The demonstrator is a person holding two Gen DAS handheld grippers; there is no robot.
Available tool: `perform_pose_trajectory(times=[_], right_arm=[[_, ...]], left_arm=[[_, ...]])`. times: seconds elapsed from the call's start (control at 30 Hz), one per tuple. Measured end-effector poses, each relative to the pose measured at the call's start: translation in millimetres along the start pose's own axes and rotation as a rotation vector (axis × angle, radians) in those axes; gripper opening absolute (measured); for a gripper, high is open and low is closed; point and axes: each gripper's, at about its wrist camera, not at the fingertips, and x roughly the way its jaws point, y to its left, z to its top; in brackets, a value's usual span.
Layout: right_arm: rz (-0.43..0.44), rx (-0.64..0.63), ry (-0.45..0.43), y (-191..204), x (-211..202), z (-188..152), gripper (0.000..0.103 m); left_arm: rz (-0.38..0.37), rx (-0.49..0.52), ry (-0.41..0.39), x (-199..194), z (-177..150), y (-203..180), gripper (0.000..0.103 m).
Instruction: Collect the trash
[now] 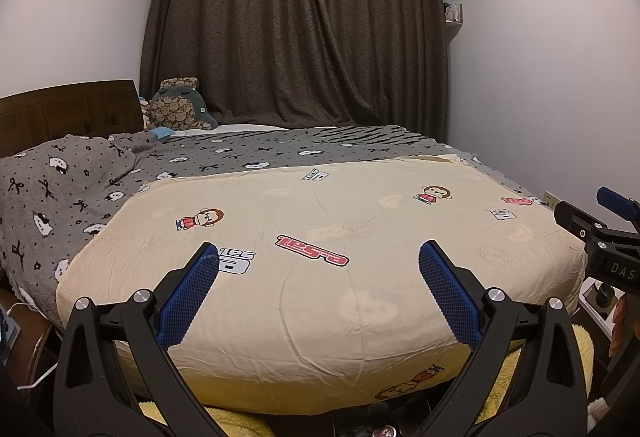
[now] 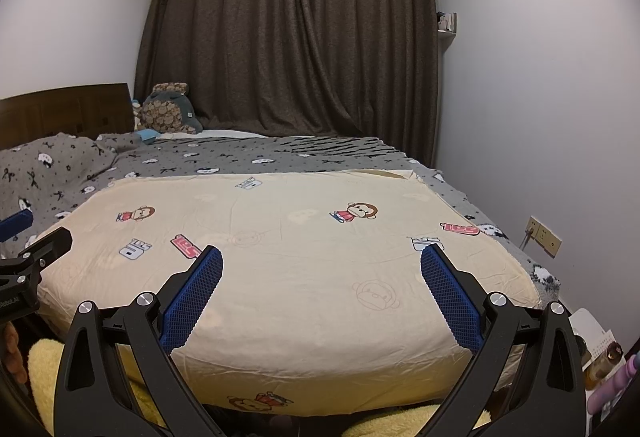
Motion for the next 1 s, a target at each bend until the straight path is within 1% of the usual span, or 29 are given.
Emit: perform_pose_trajectory(times=[1.0], right_arm=[[0.0, -0.003, 0.007, 0.7, 1.5, -1.9, 0.099]], left_arm=[[0.004, 0.005, 0.0, -2.8, 1.4, 0.4, 0.095]])
